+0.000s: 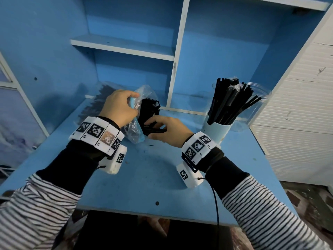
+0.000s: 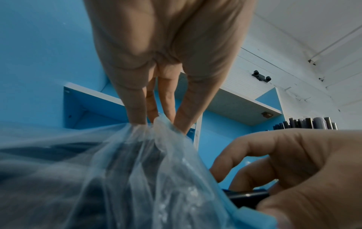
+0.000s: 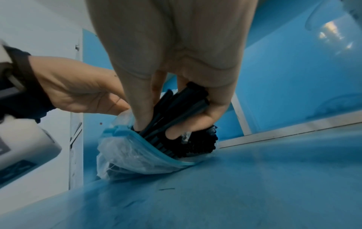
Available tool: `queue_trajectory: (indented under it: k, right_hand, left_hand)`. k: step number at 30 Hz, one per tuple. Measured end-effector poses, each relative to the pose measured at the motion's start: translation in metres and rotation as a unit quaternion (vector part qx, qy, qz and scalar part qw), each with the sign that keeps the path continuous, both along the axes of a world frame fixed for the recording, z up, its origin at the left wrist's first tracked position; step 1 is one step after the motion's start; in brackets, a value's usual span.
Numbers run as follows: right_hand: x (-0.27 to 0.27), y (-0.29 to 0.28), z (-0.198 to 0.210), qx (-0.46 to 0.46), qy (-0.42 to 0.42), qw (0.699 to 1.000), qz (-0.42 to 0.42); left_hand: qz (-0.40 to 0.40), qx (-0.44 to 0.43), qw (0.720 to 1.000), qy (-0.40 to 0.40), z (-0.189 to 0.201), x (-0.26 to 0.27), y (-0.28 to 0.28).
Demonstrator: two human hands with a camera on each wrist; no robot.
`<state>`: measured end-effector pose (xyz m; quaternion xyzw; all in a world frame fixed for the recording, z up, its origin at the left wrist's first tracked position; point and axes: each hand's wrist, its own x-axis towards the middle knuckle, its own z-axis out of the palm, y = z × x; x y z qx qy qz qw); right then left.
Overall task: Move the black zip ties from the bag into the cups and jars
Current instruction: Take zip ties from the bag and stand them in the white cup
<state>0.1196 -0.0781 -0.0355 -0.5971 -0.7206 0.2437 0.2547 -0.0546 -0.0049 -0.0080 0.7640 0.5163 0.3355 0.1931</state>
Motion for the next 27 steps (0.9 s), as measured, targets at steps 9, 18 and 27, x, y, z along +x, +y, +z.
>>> queue_trajectory:
  k: [9, 18, 27]
  right_hand:
    - [-0.003, 0.002, -0.005, 0.024, -0.102, 0.994, -0.005]
    - [0.002, -0.005, 0.012, 0.025, -0.245, 0.969, 0.015]
    - [0.003, -0.002, 0.006, -0.012, 0.050, 0.998, 0.025]
  left_hand:
    - [-0.004, -0.019, 0.999, -0.028, -0.003, -0.001, 0.004]
    - [-0.008, -0.029, 0.998, -0.049, -0.006, -0.001, 0.005]
    - [-0.007, -0.029, 0.997, -0.070, -0.005, 0.000, 0.003]
